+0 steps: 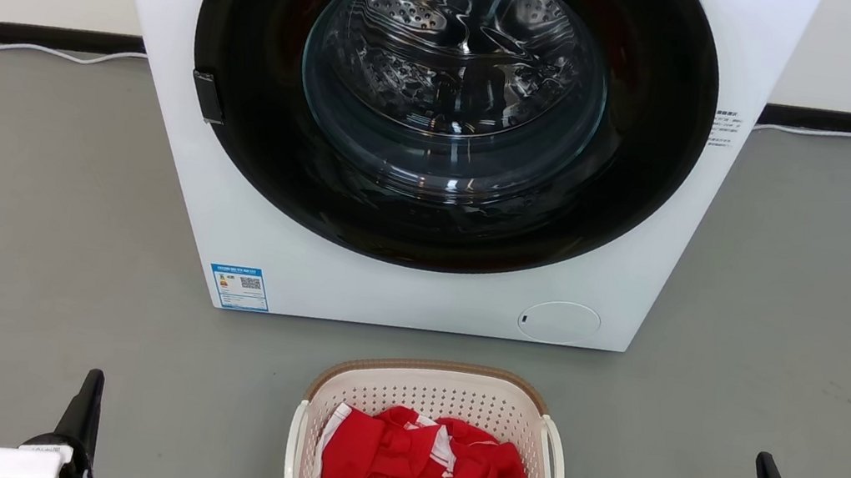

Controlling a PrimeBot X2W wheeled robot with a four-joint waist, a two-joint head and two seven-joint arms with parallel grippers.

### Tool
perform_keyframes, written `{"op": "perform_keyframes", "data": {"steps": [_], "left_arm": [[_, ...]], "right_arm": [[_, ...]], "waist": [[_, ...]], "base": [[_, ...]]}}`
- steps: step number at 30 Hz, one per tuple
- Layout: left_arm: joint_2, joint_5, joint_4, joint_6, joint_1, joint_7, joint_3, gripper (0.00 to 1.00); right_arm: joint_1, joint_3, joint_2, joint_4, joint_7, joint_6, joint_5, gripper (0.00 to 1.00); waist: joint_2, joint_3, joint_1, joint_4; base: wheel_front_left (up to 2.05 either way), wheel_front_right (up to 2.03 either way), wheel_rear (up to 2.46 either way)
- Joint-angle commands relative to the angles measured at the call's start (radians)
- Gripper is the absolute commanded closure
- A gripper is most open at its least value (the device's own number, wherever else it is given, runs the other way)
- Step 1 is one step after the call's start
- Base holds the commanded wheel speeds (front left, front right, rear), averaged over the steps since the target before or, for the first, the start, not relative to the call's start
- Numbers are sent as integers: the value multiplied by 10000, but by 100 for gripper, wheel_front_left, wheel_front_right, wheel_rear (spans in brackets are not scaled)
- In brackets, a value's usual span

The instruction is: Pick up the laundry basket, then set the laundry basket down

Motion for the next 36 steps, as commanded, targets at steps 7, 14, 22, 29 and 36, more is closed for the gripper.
{"op": "perform_keyframes", "data": {"steps": [7, 14, 22, 29, 36], "left_arm": [[128, 46, -207, -113, -474, 51, 352, 100], [116, 59, -206, -113, -476, 65, 369, 100], [106, 72, -206, -113, -477, 77, 384, 100], [96, 84, -205, -113, -478, 88, 398, 100], [87, 95, -204, -113, -479, 98, 411, 100]], "right_arm": [[-449, 144, -99, -243, 104, 29, -38, 100], [-450, 134, -93, -242, 112, 29, -46, 100], [-451, 125, -86, -242, 119, 29, -53, 100], [-452, 117, -81, -241, 125, 29, -60, 100], [-453, 110, -76, -241, 131, 29, -66, 100]], "waist": [[-1, 0, 0, 0], [-1, 0, 0, 0], [-1, 0, 0, 0], [-1, 0, 0, 0], [-1, 0, 0, 0]], "base": [[0, 0, 0], [0, 0, 0], [0, 0, 0], [0, 0, 0], [0, 0, 0]]}}
